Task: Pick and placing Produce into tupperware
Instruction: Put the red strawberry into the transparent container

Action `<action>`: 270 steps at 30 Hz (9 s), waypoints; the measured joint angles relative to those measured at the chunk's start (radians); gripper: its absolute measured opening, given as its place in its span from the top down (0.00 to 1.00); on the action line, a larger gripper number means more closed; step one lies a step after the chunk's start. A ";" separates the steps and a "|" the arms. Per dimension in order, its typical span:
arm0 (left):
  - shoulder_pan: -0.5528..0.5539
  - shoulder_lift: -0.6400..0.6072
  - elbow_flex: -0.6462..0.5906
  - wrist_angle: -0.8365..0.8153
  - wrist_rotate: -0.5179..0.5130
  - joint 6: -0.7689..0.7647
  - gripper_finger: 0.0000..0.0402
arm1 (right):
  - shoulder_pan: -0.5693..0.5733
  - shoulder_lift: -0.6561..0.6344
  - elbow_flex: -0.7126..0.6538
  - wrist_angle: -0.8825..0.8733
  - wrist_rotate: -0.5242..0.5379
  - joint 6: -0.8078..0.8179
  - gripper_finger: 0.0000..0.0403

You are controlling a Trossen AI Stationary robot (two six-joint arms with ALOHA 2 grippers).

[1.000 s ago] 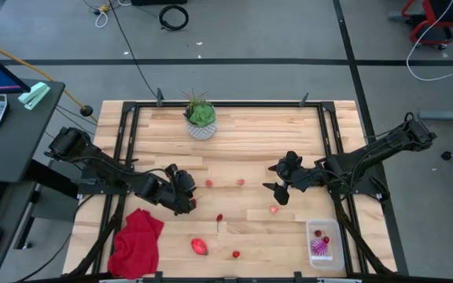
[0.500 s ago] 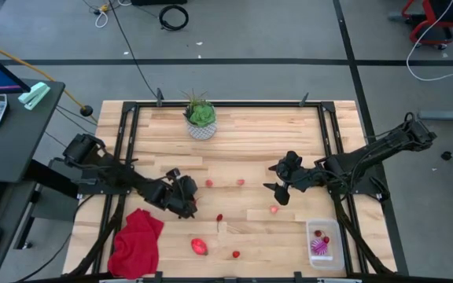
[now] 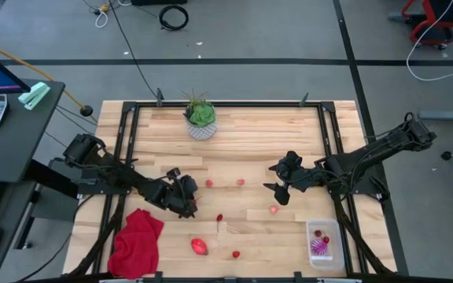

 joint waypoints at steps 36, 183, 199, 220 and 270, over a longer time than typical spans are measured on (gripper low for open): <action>0.016 -0.002 0.198 -0.462 0.070 -0.258 0.63 | 0.000 0.000 0.000 0.000 0.000 -0.025 0.18; 0.129 0.770 1.594 0.290 0.067 0.968 0.99 | 0.104 -0.522 0.000 -0.425 -0.025 0.033 0.28; 0.180 0.418 1.595 -0.334 -0.003 0.748 0.98 | 0.105 -0.266 0.000 -0.181 -0.038 -0.086 0.30; 0.330 0.513 1.592 -0.126 0.290 0.757 0.99 | 0.248 -0.314 0.000 -0.196 -0.020 0.042 0.42; -0.213 -0.157 0.986 -1.172 -0.669 -0.263 1.00 | 0.356 -0.258 0.000 -0.334 0.007 0.349 0.43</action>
